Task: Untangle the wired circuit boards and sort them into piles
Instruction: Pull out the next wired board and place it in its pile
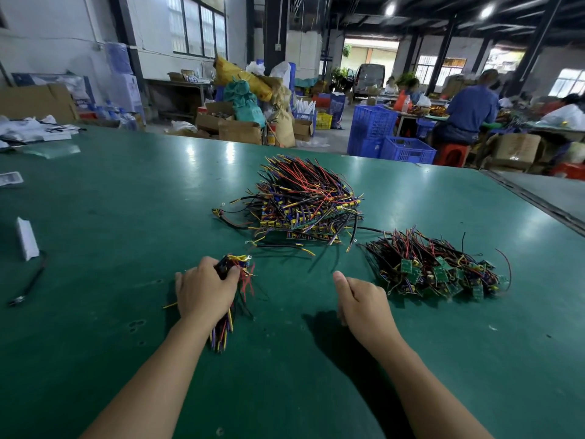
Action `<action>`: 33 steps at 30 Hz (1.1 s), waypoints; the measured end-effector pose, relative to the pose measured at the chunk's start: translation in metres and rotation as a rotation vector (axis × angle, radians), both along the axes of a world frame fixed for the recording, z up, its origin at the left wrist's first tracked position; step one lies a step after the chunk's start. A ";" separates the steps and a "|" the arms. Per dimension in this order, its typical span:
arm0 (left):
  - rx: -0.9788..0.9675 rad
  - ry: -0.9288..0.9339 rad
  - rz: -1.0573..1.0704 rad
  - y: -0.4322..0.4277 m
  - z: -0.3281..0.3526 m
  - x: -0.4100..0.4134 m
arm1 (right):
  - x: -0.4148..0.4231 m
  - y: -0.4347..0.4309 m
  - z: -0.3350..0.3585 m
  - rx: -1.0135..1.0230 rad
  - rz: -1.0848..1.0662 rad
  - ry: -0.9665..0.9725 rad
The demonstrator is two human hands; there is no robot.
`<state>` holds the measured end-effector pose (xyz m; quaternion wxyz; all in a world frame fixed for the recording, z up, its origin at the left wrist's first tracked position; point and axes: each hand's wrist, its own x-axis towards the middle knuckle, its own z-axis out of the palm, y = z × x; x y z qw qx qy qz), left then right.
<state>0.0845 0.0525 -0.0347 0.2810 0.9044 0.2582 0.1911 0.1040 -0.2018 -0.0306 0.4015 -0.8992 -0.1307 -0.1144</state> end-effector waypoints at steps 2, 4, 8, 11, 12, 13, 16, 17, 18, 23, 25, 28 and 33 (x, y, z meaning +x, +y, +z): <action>-0.065 -0.079 -0.072 -0.006 -0.001 -0.001 | -0.001 0.001 -0.002 0.012 0.021 -0.014; -0.207 -0.195 -0.187 -0.015 0.002 -0.004 | -0.001 0.004 -0.003 0.083 0.042 0.024; -0.340 -0.408 -0.361 -0.038 0.010 -0.014 | -0.003 0.009 -0.001 0.457 0.163 0.260; -0.371 -0.475 -0.476 -0.053 0.014 -0.025 | -0.006 0.009 0.001 0.529 0.282 0.310; -0.370 -0.478 -0.514 -0.058 0.015 -0.028 | -0.007 0.010 0.002 0.551 0.319 0.318; -0.365 -0.474 -0.545 -0.063 0.016 -0.030 | -0.008 0.010 0.002 0.591 0.352 0.334; -0.361 -0.451 -0.585 -0.070 0.017 -0.033 | -0.010 0.011 0.003 0.709 0.425 0.372; -0.358 -0.446 -0.587 -0.071 0.018 -0.033 | -0.009 0.011 0.003 0.723 0.430 0.368; -0.359 -0.441 -0.590 -0.071 0.018 -0.034 | -0.009 0.011 0.003 0.727 0.423 0.357; -0.381 -0.431 -0.586 -0.070 0.018 -0.033 | -0.008 0.014 0.000 0.758 0.375 0.368; -0.374 -0.439 -0.583 -0.071 0.016 -0.032 | -0.008 0.015 -0.001 0.759 0.334 0.364; -0.216 -0.538 -0.531 -0.069 0.016 -0.031 | -0.007 0.015 0.001 0.784 0.249 0.368; -0.250 -0.553 -0.649 -0.067 0.021 -0.038 | 0.000 0.010 0.002 0.965 0.143 0.417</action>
